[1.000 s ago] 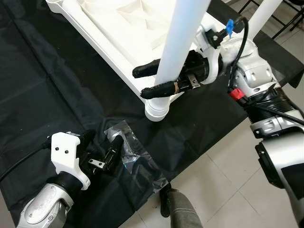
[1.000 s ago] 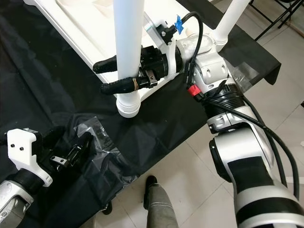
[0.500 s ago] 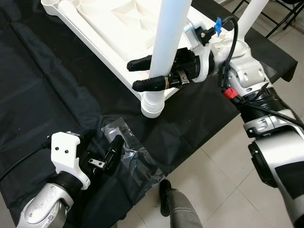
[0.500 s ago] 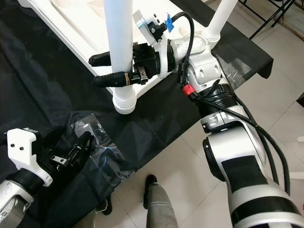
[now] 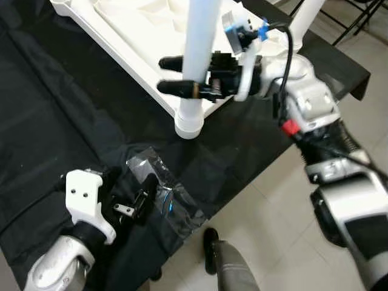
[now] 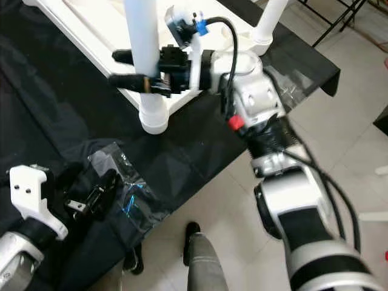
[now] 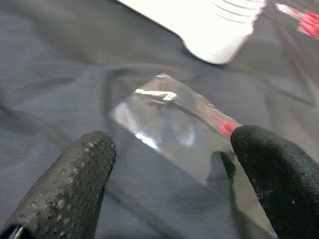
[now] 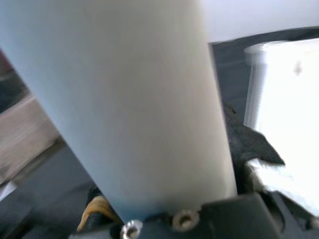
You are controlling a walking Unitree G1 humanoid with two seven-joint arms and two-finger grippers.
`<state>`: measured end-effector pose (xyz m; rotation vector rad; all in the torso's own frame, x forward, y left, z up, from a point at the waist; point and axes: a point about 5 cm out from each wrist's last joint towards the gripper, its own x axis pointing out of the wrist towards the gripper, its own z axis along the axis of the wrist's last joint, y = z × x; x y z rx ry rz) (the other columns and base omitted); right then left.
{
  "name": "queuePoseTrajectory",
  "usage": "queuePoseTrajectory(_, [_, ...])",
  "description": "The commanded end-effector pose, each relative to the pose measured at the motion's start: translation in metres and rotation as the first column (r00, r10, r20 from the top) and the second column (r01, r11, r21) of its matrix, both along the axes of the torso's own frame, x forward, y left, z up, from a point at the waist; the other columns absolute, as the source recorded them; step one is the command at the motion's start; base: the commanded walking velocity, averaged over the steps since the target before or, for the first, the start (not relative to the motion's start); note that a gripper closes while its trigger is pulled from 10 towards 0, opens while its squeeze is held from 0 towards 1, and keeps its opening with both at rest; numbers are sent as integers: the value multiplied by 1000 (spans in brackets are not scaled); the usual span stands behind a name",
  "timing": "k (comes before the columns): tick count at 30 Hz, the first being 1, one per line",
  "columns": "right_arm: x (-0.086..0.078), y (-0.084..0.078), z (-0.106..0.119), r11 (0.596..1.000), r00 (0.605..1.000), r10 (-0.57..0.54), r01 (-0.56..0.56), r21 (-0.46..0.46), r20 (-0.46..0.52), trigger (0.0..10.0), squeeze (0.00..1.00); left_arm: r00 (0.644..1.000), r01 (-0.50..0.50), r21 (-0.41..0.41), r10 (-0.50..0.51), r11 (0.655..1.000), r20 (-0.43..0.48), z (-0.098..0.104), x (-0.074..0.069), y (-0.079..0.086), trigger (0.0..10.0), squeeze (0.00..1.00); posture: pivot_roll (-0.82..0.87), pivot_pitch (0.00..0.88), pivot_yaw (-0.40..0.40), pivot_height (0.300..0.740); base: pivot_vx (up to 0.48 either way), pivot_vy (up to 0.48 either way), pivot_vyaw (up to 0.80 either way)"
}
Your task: Building children table
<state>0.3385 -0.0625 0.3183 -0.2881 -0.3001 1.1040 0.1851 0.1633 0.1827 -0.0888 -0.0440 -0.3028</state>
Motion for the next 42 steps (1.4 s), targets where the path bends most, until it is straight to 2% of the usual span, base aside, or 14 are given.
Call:
queuePoseTrajectory(1, [-4, -8, -86, 933, 895, -356, 322, -163, -269, 10000, 0, 1000, -10, 24, 10, 1000, -8, -2, -2, 0, 10000, 0, -21, 405, -100, 740, 0, 0, 0])
queuePoseTrajectory(3, [-4, -8, -86, 933, 895, -356, 322, -163, -269, 10000, 0, 1000, -10, 24, 10, 1000, -8, -2, -2, 0, 10000, 0, -21, 405, -100, 740, 0, 0, 0])
queuePoseTrajectory(5, [-18, -4, -107, 901, 841, -434, 402, -162, -323, 10000, 0, 1000, -26, 41, 26, 999, -9, -4, -1, 3, 10000, 0, -11, 374, -94, 740, 0, 0, 0])
queuePoseTrajectory(12, [-8, 2, -107, 872, 811, -484, 478, -104, -327, 10000, 0, 989, -145, 81, 142, 986, 40, 5, 9, 31, 10000, 0, 7, 304, -96, 740, 0, 0, 0])
queuePoseTrajectory(15, [-4, 4, -107, 856, 798, -505, 511, -76, -330, 10000, 0, 974, -202, 102, 188, 974, 130, 27, 19, 53, 10000, 0, 26, 269, -86, 740, 0, 0, 0])
queuePoseTrajectory(17, [-7, 5, -108, 823, 761, -548, 564, -64, -348, 10000, 0, 953, -222, 111, 192, 969, 234, 56, 29, 67, 10000, 0, 35, 253, -79, 740, 0, 0, 0])
queuePoseTrajectory(22, [-18, 9, -108, 778, 708, -602, 625, -69, -369, 10000, 0, 915, -201, 83, 157, 976, 371, 99, 40, 71, 10000, 0, 33, 244, -73, 740, 0, 0, 0])
queuePoseTrajectory(28, [-21, 12, -107, 774, 705, -606, 630, -66, -369, 10000, 0, 877, -106, 19, 84, 994, 472, 136, 46, 63, 10000, 0, 28, 242, -75, 740, 0, 0, 0])
queuePoseTrajectory(30, [-20, 14, -106, 772, 704, -606, 632, -61, -371, 10000, 0, 836, 58, -11, -43, 998, 547, 170, 47, 50, 10000, 0, 25, 243, -76, 740, 0, 0, 0])
queuePoseTrajectory(36, [-19, 14, -104, 767, 698, -611, 639, -59, -373, 10000, 0, 799, 198, -16, -152, 980, 582, 186, 44, 39, 10000, 0, 24, 243, -78, 740, 0, 0, 0])
queuePoseTrajectory(37, [-19, 14, -103, 764, 695, -614, 643, -60, -374, 10000, 0, 755, 308, 11, -252, 951, 606, 198, 41, 29, 10000, 0, 26, 246, -81, 740, 0, 0, 0])
queuePoseTrajectory(39, [-19, 14, -103, 763, 694, -615, 643, -60, -374, 10000, 0, 735, 344, 31, -290, 938, 613, 203, 39, 25, 10000, 0, 26, 246, -81, 740, 0, 0, 0])
queuePoseTrajectory(40, [-19, 15, -103, 764, 694, -614, 643, -62, -376, 10000, 0, 673, 455, 90, -409, 886, 617, 212, 37, 7, 10000, 0, 29, 244, -84, 740, 0, 0, 0])
queuePoseTrajectory(42, [-19, 15, -103, 764, 694, -614, 642, -62, -376, 10000, 0, 659, 480, 101, -434, 872, 615, 214, 36, 2, 10000, 0, 29, 244, -84, 740, 0, 0, 0])
